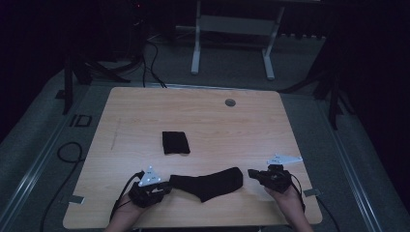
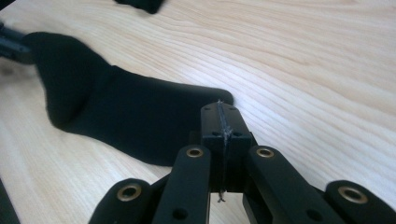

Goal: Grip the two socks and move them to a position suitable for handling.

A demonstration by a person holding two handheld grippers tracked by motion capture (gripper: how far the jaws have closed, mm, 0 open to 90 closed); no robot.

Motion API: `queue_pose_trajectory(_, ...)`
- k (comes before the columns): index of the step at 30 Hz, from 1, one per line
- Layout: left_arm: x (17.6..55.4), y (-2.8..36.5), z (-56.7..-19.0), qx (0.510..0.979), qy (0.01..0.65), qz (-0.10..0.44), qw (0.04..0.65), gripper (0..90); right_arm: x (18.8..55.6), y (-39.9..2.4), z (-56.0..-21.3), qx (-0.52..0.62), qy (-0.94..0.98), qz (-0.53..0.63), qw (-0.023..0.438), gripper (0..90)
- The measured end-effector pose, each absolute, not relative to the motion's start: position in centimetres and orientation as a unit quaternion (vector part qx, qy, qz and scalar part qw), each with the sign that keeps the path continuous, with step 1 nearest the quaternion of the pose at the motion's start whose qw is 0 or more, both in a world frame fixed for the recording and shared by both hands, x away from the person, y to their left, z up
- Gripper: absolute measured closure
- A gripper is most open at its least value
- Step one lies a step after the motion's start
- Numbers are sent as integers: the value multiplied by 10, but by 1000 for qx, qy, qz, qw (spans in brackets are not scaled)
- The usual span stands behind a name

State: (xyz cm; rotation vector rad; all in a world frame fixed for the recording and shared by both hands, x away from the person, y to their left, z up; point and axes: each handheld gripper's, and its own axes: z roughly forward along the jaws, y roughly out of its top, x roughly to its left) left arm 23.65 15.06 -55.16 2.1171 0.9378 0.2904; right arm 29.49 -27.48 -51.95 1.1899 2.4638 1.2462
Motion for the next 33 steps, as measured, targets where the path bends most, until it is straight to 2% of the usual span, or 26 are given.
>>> queue_pose_trajectory(2, 234, 155, -549, 829, 371, 120, 400, 679, 295, -268, -517, 382, 822, 416, 70, 897)
queue_pose_trajectory(5, 231, 160, -543, 826, 374, 132, 401, 672, 298, -259, -516, 369, 829, 414, 71, 897)
queue_pose_trajectory(6, 230, 162, -541, 824, 370, 133, 408, 689, 299, -256, -516, 367, 832, 410, 73, 897)
queue_pose_trajectory(10, 231, 159, -535, 821, 356, 131, 426, 889, 304, -243, -521, 353, 844, 398, 67, 899)
queue_pose_trajectory(11, 231, 159, -535, 821, 356, 131, 426, 899, 305, -240, -523, 348, 848, 395, 67, 898)
queue_pose_trajectory(18, 252, 127, -546, 842, 330, 115, 410, 900, 311, -228, -534, 341, 861, 370, 70, 898)
queue_pose_trajectory(26, 263, 119, -564, 858, 332, 106, 377, 900, 311, -234, -556, 352, 866, 349, 63, 898)
queue_pose_trajectory(33, 261, 120, -566, 860, 329, 97, 377, 900, 296, -242, -557, 347, 867, 353, 55, 898)
